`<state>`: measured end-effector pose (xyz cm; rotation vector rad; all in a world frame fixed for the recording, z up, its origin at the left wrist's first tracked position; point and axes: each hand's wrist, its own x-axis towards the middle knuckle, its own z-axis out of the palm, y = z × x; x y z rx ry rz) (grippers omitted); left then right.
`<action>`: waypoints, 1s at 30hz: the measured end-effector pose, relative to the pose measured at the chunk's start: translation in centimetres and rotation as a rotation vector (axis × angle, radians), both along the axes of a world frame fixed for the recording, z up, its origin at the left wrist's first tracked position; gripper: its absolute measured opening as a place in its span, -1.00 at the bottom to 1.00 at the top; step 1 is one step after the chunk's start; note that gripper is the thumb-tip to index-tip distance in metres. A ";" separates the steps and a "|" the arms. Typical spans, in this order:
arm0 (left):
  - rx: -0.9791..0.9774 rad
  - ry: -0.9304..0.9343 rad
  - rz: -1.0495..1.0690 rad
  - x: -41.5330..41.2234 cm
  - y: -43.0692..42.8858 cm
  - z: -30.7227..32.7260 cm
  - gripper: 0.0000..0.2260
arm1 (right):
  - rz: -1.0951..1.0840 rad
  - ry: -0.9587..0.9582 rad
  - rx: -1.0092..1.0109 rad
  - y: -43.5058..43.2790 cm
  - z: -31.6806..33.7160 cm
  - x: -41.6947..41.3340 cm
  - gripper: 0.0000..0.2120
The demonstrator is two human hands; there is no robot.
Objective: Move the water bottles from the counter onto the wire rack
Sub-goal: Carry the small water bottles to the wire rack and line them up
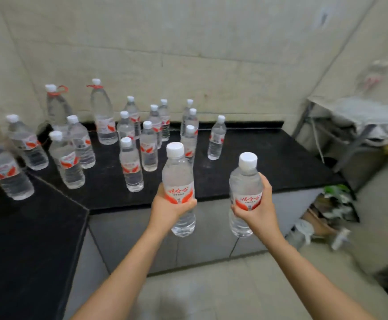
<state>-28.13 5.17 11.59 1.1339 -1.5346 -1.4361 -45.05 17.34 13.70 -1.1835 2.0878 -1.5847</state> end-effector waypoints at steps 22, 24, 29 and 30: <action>-0.035 -0.053 -0.620 -33.4 25.5 -0.1 -0.57 | -0.596 -0.085 -0.006 34.0 -1.2 -24.8 -0.17; -0.036 -0.052 -0.649 -36.1 25.4 -0.6 -0.57 | -0.631 -0.104 0.000 34.6 -1.6 -27.1 -0.17; -0.048 -0.014 -0.693 -44.4 24.4 -1.2 -0.54 | -0.691 -0.100 0.028 34.5 -1.8 -35.0 -0.20; -0.045 0.001 -0.694 -46.3 24.2 -1.2 -0.55 | -0.702 -0.095 0.025 34.4 -1.6 -36.9 -0.20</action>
